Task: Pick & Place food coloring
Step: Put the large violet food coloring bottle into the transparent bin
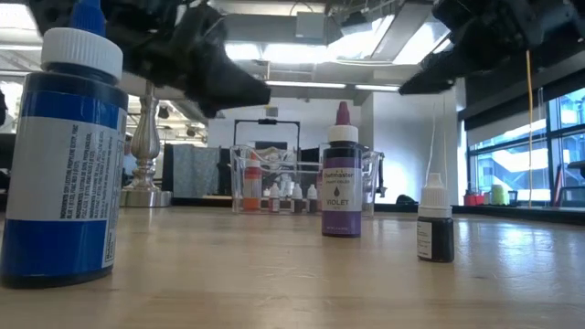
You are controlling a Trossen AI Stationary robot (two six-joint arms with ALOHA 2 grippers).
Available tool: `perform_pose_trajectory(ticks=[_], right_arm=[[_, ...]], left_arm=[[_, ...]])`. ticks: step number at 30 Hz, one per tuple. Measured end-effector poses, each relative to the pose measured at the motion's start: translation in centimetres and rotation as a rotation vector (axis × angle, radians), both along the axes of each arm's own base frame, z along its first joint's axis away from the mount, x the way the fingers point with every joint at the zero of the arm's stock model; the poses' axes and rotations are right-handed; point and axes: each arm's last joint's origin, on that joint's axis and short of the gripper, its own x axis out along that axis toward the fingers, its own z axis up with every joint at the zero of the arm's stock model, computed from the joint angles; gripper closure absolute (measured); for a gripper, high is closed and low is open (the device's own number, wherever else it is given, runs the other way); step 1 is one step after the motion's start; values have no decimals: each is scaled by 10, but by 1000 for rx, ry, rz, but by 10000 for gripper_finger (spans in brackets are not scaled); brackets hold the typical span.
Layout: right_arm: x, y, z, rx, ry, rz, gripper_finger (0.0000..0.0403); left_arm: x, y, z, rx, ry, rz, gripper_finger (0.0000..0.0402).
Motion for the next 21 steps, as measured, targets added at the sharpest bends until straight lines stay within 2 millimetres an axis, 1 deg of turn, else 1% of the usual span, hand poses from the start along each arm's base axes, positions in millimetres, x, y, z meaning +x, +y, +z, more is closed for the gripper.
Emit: perform_pose_trajectory(ticks=[3, 5, 7, 11, 14, 18, 21], right_arm=[[16, 4, -2, 10, -64, 103, 88], [27, 6, -4, 17, -122, 137, 72], [35, 8, -9, 4, -138, 149, 62], [49, 13, -26, -3, -107, 168, 57], [58, 22, -40, -5, -68, 201, 57], [75, 37, -46, -25, -60, 255, 57], [88, 44, -54, -42, -20, 279, 57]], left_arm=[[-9, 0, -8, 2, -12, 21, 318], [-13, 0, -11, -12, -24, 39, 316], [-14, 0, -13, -33, -24, 50, 316], [-15, 0, -14, -38, -23, 54, 318], [-15, 0, -14, -30, -22, 53, 319], [-15, 0, -14, -29, -22, 54, 316], [-15, 1, -14, -26, -22, 66, 316]])
